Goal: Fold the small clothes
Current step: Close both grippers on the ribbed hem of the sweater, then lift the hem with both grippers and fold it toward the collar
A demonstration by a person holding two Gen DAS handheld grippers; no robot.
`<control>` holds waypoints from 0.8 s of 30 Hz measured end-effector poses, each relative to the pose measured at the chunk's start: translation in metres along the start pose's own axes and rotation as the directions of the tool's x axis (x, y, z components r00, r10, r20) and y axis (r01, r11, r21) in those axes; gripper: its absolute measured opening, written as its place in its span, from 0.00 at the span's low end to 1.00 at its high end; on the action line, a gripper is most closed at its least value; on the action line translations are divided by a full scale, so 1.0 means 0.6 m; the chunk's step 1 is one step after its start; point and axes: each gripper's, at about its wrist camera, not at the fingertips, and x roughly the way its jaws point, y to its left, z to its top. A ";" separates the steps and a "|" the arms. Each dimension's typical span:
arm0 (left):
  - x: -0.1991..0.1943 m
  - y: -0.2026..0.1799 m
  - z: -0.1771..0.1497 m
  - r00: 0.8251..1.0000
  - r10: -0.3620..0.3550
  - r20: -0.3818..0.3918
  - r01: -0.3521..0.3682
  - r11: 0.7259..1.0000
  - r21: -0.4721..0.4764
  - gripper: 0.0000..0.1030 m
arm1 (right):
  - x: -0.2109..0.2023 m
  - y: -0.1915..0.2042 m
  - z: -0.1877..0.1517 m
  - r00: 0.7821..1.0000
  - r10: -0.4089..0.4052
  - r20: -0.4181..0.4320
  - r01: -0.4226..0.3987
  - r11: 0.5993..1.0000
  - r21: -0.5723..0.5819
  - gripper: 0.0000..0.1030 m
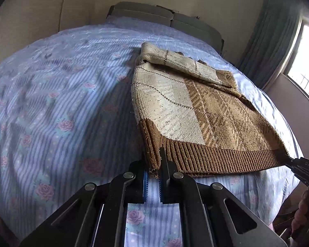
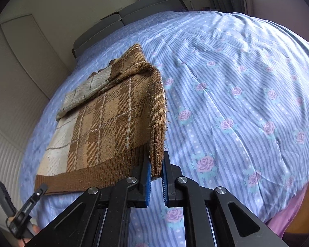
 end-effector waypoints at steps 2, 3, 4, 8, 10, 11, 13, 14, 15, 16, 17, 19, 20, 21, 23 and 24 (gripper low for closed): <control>-0.011 0.000 -0.002 1.000 0.000 0.009 0.000 1.000 -0.001 0.09 | -0.010 0.001 -0.003 1.000 0.009 0.004 -0.009 1.000 0.006 0.09; -0.017 0.000 -0.002 1.000 -0.001 0.010 0.001 1.000 -0.001 0.09 | -0.014 0.001 -0.004 1.000 0.016 0.005 -0.016 1.000 0.007 0.09; -0.023 0.002 -0.001 1.000 -0.002 0.011 0.002 1.000 -0.003 0.09 | -0.019 0.002 -0.003 1.000 0.023 0.007 -0.023 1.000 0.005 0.09; -0.056 0.006 -0.006 1.000 -0.002 0.016 0.002 1.000 0.004 0.09 | -0.049 0.012 -0.017 0.999 0.051 0.020 -0.051 0.999 -0.003 0.09; -0.074 0.008 -0.013 1.000 -0.005 0.013 0.005 1.000 0.002 0.09 | -0.064 0.012 -0.027 0.998 0.057 0.018 -0.057 0.998 -0.005 0.09; -0.083 0.010 -0.017 1.000 -0.004 0.012 0.004 1.000 0.003 0.09 | -0.074 0.013 -0.033 0.998 0.059 0.019 -0.058 0.998 -0.009 0.09; -0.098 0.012 -0.023 1.000 -0.002 0.016 0.002 1.000 0.013 0.09 | -0.097 0.016 -0.043 0.997 0.065 0.041 -0.064 0.998 -0.029 0.09; -0.104 0.013 -0.024 1.000 -0.002 0.021 0.002 1.000 0.015 0.09 | -0.110 0.019 -0.045 0.996 0.068 0.060 -0.066 0.997 -0.043 0.09; -0.109 0.015 -0.021 1.000 -0.004 0.028 0.003 1.000 0.013 0.09 | -0.120 0.022 -0.045 0.994 0.075 0.080 -0.070 0.996 -0.054 0.09; -0.116 0.013 -0.017 0.999 -0.006 0.038 0.006 1.000 0.007 0.09 | -0.129 0.025 -0.040 0.992 0.083 0.100 -0.077 0.995 -0.062 0.09; -0.120 0.013 -0.009 0.999 -0.010 0.051 0.010 1.000 0.003 0.09 | -0.136 0.029 -0.034 0.989 0.091 0.121 -0.083 0.994 -0.069 0.09; -0.130 0.009 0.014 0.996 -0.022 0.088 0.022 1.000 0.001 0.09 | -0.146 0.038 -0.011 0.981 0.107 0.161 -0.095 0.992 -0.079 0.09; -0.134 0.007 0.030 0.993 -0.030 0.111 0.030 1.000 0.000 0.09 | -0.148 0.041 0.003 0.977 0.115 0.182 -0.101 0.991 -0.082 0.09; -0.139 0.004 0.046 0.990 -0.037 0.137 0.037 0.999 0.002 0.09 | -0.150 0.045 0.016 0.971 0.122 0.203 -0.107 0.991 -0.083 0.09; -0.143 -0.002 0.081 0.982 -0.043 0.184 0.042 0.999 0.009 0.09 | -0.150 0.053 0.048 0.959 0.135 0.248 -0.119 0.990 -0.079 0.09; -0.141 -0.003 0.100 0.978 -0.046 0.204 0.046 0.999 0.005 0.09 | -0.150 0.060 0.062 0.954 0.134 0.270 -0.117 0.990 -0.080 0.09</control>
